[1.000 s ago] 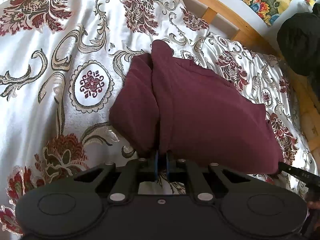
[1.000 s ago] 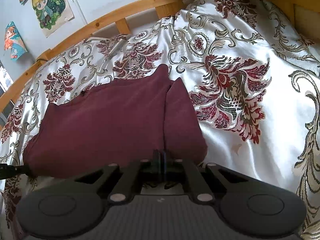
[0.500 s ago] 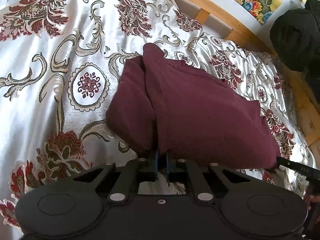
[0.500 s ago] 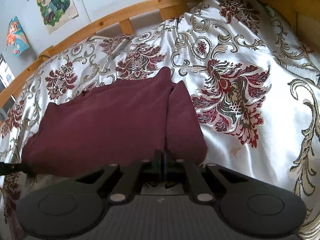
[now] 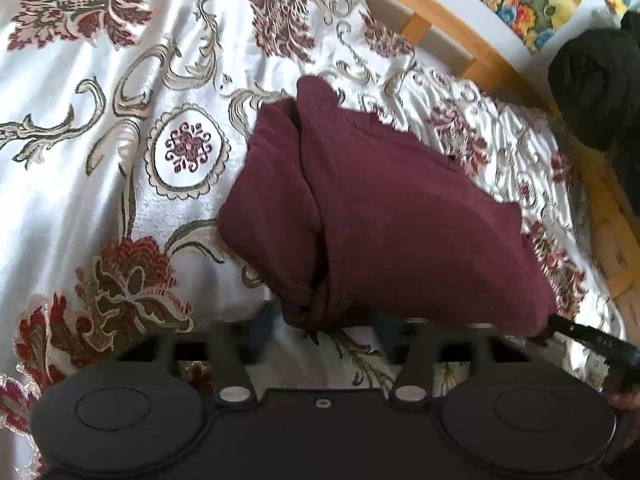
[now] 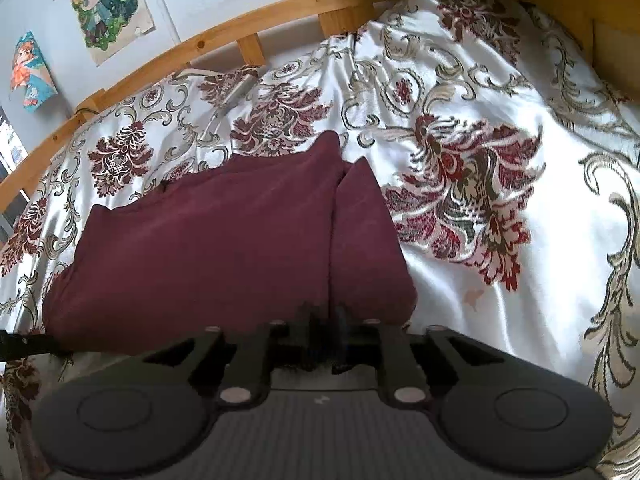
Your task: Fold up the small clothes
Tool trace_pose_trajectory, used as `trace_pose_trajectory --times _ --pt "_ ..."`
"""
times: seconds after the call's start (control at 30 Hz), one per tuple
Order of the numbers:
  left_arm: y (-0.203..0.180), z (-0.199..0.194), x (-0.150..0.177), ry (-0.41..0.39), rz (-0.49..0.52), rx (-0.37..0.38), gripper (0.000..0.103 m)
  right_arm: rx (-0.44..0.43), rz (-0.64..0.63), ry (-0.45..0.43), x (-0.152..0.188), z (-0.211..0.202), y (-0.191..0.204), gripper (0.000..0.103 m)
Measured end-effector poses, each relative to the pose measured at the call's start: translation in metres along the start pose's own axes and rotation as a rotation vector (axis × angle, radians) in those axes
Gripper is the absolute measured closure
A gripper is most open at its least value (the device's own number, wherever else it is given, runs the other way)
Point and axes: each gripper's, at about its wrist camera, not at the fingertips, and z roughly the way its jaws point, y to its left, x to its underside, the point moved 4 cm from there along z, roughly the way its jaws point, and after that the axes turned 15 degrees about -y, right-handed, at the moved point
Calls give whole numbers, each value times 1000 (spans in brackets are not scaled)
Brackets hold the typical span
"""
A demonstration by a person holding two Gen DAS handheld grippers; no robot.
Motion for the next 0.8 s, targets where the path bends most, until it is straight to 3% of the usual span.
trace_pose_trajectory --times 0.07,0.1,0.2,0.27,0.43,0.8 --pt "-2 -5 -2 -29 6 -5 25 0 -11 -17 -4 -2 2 47" --pt "-3 -6 -2 -37 13 -11 18 -2 -13 -24 -5 -3 4 44" --pt "-4 -6 -7 -60 39 -56 3 3 -28 -45 -8 -3 9 25" --pt "-2 -4 -14 -83 37 -94 1 9 -37 -55 -9 -3 12 11" --pt "4 3 -27 -81 -17 -115 1 2 -50 -60 -8 -2 21 1" --pt "16 22 -45 -94 1 -207 1 61 6 -9 1 10 9 0"
